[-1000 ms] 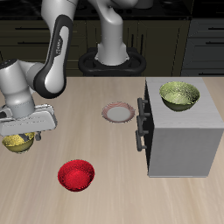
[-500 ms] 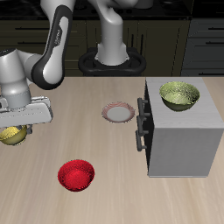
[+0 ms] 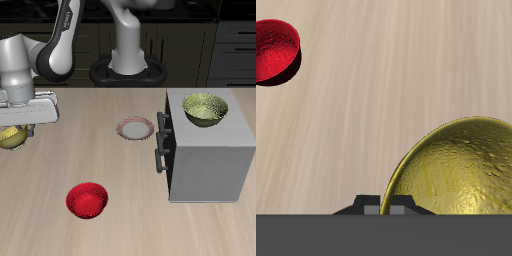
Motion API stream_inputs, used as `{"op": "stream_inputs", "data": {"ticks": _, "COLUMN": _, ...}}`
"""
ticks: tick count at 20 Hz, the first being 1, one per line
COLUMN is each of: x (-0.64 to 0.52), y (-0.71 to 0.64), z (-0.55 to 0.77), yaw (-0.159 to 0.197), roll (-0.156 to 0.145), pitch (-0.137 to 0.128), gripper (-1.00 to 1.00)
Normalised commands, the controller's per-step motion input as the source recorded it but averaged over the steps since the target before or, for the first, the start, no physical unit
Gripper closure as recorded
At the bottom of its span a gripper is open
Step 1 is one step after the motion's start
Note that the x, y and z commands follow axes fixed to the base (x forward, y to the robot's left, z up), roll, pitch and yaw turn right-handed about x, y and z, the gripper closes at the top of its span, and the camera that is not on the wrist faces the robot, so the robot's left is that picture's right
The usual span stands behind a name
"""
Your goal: Close the bottom drawer of the white cabinet and place the yellow bowl on the plate
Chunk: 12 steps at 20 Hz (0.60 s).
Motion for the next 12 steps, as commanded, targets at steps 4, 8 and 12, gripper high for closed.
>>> {"op": "stream_inputs", "data": {"ticks": 4, "x": -0.17, "y": 0.03, "z": 0.25, "yaw": -0.024, "roll": 0.009, "pitch": -0.031, "gripper": 1.0}}
{"op": "stream_inputs", "data": {"ticks": 8, "x": -0.24, "y": 0.07, "z": 0.39, "yaw": -0.04, "roll": 0.01, "pitch": -0.035, "gripper": 1.0}}
{"op": "stream_inputs", "data": {"ticks": 12, "x": -0.21, "y": 0.12, "z": 0.42, "yaw": -0.006, "roll": -0.003, "pitch": -0.058, "gripper": 1.0}}
